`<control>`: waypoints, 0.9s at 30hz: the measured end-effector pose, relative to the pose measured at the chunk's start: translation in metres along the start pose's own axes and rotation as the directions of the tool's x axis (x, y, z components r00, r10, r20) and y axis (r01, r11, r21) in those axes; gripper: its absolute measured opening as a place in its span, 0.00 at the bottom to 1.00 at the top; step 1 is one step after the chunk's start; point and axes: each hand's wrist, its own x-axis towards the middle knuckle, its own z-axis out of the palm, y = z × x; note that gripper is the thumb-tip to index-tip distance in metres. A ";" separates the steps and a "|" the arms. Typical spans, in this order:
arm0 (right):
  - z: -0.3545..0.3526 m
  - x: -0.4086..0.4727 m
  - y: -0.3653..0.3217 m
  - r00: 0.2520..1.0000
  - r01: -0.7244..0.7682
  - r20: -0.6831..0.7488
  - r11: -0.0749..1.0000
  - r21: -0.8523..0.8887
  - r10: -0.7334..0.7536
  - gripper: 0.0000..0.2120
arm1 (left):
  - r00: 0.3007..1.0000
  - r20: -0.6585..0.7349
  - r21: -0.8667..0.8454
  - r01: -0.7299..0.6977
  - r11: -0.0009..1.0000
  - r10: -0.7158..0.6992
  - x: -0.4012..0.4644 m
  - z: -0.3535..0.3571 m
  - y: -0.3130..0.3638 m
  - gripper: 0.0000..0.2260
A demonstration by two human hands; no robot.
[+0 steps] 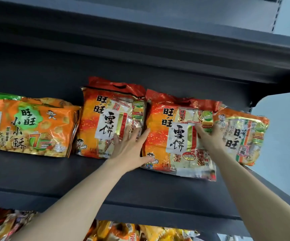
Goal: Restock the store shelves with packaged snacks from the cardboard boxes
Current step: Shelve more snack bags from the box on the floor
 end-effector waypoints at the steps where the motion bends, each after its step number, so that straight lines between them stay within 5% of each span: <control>1: 0.003 0.005 0.001 1.000 0.003 -0.002 0.999 -0.048 -0.004 0.47 | 1.000 0.007 0.007 0.004 1.000 -0.004 0.002 0.000 0.000 0.46; 14: 0.015 0.035 0.014 0.968 0.134 -0.132 0.886 -0.444 -0.212 0.35 | 0.999 0.018 0.093 -0.052 0.994 0.051 0.026 0.006 0.017 0.40; 19: 0.008 0.038 0.011 0.955 0.172 -0.163 0.909 -0.380 -0.248 0.37 | 0.996 -0.008 0.112 -0.085 0.990 0.087 0.034 0.008 0.023 0.39; 27: 0.005 0.041 0.008 0.971 0.208 -0.016 0.873 -0.440 -0.240 0.40 | 1.000 -0.025 0.106 -0.017 0.994 0.019 0.027 0.017 0.027 0.39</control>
